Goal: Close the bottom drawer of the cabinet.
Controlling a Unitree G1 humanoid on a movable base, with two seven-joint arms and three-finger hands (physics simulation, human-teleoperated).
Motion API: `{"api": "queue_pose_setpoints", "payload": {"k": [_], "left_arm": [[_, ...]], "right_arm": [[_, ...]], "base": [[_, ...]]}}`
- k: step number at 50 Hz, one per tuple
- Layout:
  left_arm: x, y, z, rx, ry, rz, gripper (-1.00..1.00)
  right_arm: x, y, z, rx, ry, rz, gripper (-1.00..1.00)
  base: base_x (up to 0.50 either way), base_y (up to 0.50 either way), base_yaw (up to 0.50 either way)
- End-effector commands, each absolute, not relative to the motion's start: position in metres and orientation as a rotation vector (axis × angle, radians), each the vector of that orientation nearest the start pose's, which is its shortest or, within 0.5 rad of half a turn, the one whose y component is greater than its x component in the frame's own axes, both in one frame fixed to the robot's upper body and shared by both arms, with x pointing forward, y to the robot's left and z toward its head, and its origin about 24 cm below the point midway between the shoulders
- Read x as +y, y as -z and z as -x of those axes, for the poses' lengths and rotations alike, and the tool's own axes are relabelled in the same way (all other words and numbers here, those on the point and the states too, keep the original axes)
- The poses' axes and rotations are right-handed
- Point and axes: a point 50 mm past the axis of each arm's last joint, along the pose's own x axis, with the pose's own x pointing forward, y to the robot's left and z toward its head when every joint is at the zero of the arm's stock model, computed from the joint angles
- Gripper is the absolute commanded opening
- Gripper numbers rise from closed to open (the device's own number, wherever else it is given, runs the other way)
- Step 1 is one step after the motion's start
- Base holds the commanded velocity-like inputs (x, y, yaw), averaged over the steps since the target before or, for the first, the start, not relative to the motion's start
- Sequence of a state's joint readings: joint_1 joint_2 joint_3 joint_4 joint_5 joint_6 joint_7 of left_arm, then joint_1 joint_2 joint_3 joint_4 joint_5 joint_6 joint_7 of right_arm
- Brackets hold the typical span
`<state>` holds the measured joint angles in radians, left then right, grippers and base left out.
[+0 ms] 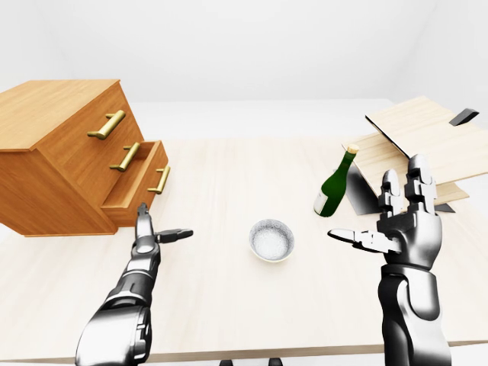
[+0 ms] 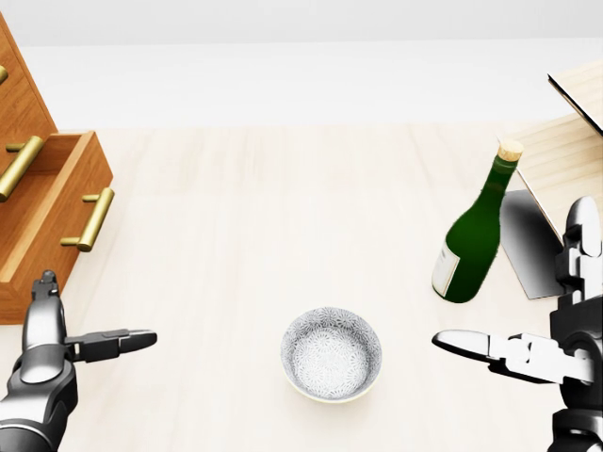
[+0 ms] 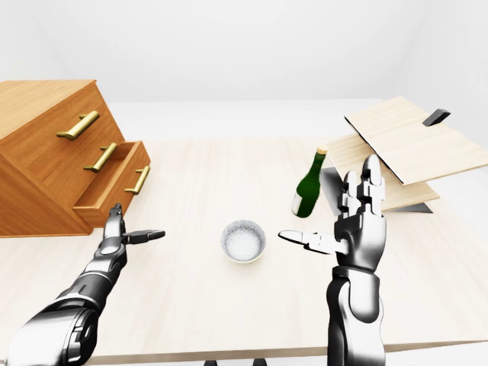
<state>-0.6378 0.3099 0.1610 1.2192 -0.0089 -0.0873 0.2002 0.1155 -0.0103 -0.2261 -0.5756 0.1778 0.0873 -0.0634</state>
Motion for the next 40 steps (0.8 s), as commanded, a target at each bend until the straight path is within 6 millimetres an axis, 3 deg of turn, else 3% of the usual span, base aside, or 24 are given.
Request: {"api": "queue_pose_setpoints", "payload": {"k": [1,11,40], "left_arm": [[0.270,0.022,-0.309,0.522,-0.466,-0.222,1.00],[0.283,0.010,-0.312,0.479,-0.546,-0.177,1.00],[0.297,0.008,-0.306,0.475,-0.661,-0.105,1.00]], "right_arm": [[-0.203,-0.126,-0.214,-0.326,0.227,-0.097,1.00],[-0.202,-0.127,-0.214,-0.331,0.223,-0.095,1.00],[-0.201,-0.123,-0.215,-0.316,0.221,-0.095,1.00]], "base": [[0.00,0.00,0.00],[0.00,0.00,0.00],[0.00,0.00,0.00]]}}
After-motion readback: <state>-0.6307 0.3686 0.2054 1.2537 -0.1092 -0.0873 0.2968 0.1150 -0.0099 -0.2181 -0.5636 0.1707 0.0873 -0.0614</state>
